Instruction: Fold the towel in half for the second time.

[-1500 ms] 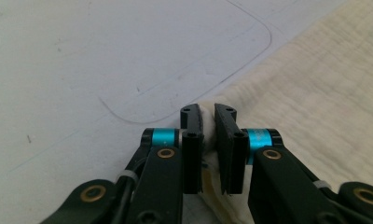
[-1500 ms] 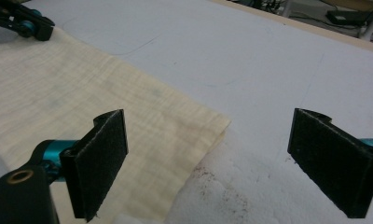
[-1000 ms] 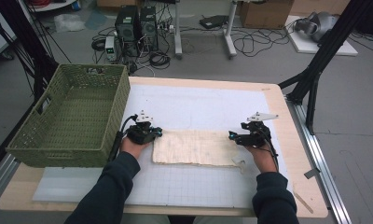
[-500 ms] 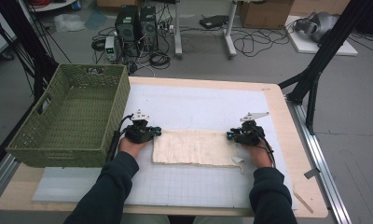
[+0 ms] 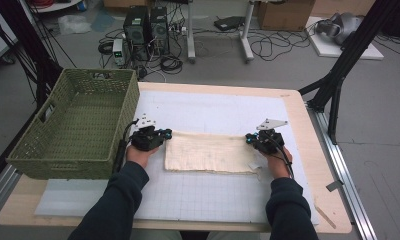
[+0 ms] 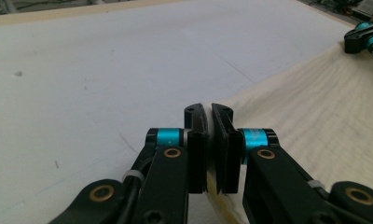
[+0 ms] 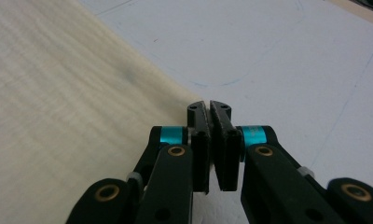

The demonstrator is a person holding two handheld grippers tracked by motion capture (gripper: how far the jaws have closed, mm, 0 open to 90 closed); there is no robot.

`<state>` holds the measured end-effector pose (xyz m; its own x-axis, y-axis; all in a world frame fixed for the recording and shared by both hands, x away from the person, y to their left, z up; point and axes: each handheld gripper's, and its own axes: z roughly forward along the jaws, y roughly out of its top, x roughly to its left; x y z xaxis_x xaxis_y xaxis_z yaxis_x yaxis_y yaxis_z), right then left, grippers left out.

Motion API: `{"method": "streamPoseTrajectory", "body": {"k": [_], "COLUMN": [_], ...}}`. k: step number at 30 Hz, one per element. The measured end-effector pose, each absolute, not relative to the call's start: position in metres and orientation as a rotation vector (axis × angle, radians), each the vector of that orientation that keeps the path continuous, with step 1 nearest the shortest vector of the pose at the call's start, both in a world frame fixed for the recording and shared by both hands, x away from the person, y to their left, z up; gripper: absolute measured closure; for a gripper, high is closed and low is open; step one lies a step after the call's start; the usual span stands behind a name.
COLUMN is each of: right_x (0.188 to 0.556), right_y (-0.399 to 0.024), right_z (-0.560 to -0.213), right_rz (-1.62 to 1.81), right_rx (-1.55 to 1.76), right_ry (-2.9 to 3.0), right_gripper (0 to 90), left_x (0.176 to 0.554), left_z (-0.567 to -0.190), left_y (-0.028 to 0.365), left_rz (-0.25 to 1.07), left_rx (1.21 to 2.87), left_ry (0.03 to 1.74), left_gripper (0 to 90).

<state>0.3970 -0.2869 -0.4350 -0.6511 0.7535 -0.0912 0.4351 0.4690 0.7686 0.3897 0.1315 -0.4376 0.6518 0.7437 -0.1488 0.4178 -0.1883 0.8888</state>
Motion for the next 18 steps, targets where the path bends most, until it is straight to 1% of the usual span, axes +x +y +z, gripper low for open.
{"method": "streamPoseTrajectory", "body": {"k": [7, 10, 18], "right_x": [0.381, 0.372, 0.353], "right_y": [-0.287, -0.290, -0.290], "right_z": [-0.425, -0.424, -0.415], "right_rz": [1.077, 1.123, 1.180], "right_rx": [0.907, 0.902, 0.839], "right_ry": [2.259, 2.246, 2.236], "right_gripper": [86.9, 86.8, 86.9], "left_x": [0.374, 0.367, 0.356], "left_z": [-0.428, -0.427, -0.428], "left_y": [0.133, 0.136, 0.138], "left_rz": [0.401, 0.383, 0.386], "left_rx": [1.833, 1.824, 1.837], "left_ry": [0.862, 0.865, 0.857], "left_gripper": [84.2, 83.8, 83.8]}}
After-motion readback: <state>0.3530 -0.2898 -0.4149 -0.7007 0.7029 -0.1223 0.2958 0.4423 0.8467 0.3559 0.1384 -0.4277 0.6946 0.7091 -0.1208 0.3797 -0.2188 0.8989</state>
